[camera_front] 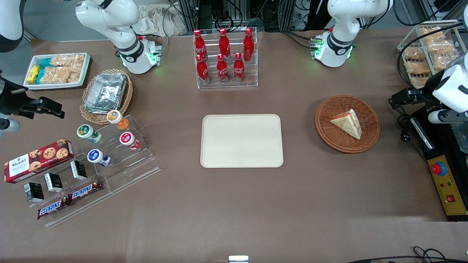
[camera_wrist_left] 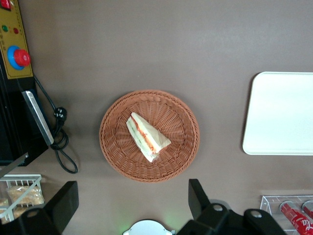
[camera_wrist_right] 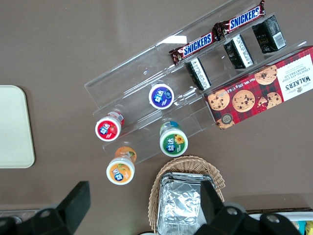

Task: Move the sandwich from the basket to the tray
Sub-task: 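Raise the left gripper from its rest pose toward the wicker basket, then lower the open left gripper over the wrapped sandwich in the basket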

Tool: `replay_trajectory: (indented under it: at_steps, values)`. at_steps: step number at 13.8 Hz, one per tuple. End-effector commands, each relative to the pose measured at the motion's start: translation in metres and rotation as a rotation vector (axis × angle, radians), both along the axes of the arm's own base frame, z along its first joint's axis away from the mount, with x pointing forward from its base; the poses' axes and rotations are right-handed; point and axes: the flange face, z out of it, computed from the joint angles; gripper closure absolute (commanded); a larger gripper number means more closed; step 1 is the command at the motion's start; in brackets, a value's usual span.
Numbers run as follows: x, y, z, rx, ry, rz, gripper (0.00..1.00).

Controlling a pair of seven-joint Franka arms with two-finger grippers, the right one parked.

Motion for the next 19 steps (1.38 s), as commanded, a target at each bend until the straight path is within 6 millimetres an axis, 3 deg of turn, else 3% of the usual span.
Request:
replay_trajectory:
  at_steps: [1,4,8,13,14,15,19]
  values:
    - [-0.041,-0.002,0.004,0.0,0.0,0.015,0.0]
    - [-0.072,-0.005,-0.009,0.0,-0.021,0.014,0.0]
    - [-0.106,0.001,-0.046,-0.013,-0.048,0.038,0.0]
    - [-0.121,0.008,-0.086,-0.047,-0.016,0.073,0.0]
    - [-0.121,0.013,-0.091,-0.049,-0.008,0.086,0.0]
    - [-0.122,0.052,-0.099,-0.07,-0.005,0.197,0.0]
    - [-0.126,0.077,-0.129,-0.173,0.029,0.315,0.0]
